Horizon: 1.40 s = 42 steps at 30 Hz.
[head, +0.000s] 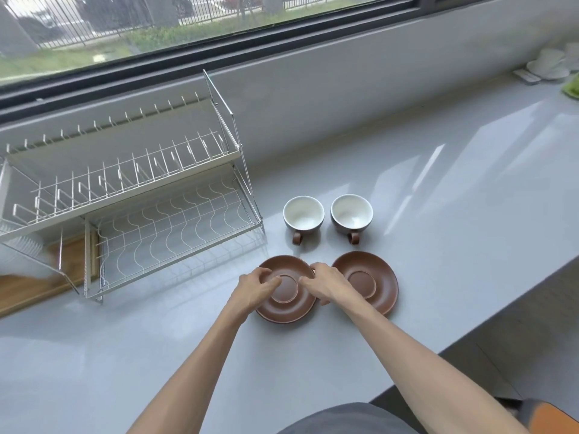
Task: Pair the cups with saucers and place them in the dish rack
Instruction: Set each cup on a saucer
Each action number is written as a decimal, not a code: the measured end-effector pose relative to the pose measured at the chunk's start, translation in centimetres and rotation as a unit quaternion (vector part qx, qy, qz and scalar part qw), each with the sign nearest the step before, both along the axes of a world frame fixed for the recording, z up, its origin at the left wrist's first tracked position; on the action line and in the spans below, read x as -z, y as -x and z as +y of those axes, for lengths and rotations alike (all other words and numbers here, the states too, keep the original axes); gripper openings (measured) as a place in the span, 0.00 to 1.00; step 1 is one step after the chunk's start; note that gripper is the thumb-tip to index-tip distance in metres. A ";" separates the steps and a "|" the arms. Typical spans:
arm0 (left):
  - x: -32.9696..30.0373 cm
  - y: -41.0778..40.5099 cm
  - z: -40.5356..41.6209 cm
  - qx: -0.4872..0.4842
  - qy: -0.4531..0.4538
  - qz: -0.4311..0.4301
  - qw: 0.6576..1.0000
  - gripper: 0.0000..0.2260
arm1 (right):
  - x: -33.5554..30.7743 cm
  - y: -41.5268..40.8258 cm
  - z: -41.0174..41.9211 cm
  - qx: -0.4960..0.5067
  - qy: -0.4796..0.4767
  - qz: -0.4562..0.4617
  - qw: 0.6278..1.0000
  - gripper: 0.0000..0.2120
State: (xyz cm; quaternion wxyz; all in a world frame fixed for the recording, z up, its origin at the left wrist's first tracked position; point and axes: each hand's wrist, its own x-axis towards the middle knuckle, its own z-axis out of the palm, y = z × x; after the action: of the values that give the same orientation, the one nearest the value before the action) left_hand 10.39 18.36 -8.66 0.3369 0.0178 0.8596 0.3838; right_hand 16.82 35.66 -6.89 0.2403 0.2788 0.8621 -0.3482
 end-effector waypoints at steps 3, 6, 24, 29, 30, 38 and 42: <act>-0.6 0.5 0.2 0.096 0.132 0.071 0.984 0.25 | -0.1 0.0 0.5 -0.020 -0.026 0.000 0.999 0.22; -1.5 1.2 0.8 0.177 0.242 0.140 0.944 0.24 | -0.4 0.1 1.4 -0.036 -0.071 0.009 0.997 0.22; -4.6 0.9 16.0 0.099 0.036 0.358 0.928 0.21 | -2.7 1.6 13.0 0.057 -0.241 0.170 0.954 0.24; -3.4 1.6 18.8 0.073 0.034 0.290 0.953 0.23 | -1.9 2.4 14.9 0.071 -0.214 0.159 0.961 0.26; -3.2 1.7 19.1 0.075 0.035 0.288 0.954 0.23 | -1.7 2.6 15.1 0.071 -0.210 0.156 0.962 0.26; -1.9 3.0 20.7 0.078 0.032 0.231 0.969 0.24 | -0.4 4.7 16.2 0.085 -0.164 0.124 0.975 0.27; -1.8 3.5 21.1 0.062 0.002 0.188 0.980 0.25 | 0.3 5.4 16.3 0.097 -0.147 0.107 0.979 0.28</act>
State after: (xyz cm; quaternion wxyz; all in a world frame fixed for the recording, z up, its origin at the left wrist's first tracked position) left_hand 6.86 39.47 -6.89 0.1925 0.1423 0.9056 0.3502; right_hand 11.41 51.97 -7.17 0.0683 0.3547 0.8935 -0.2669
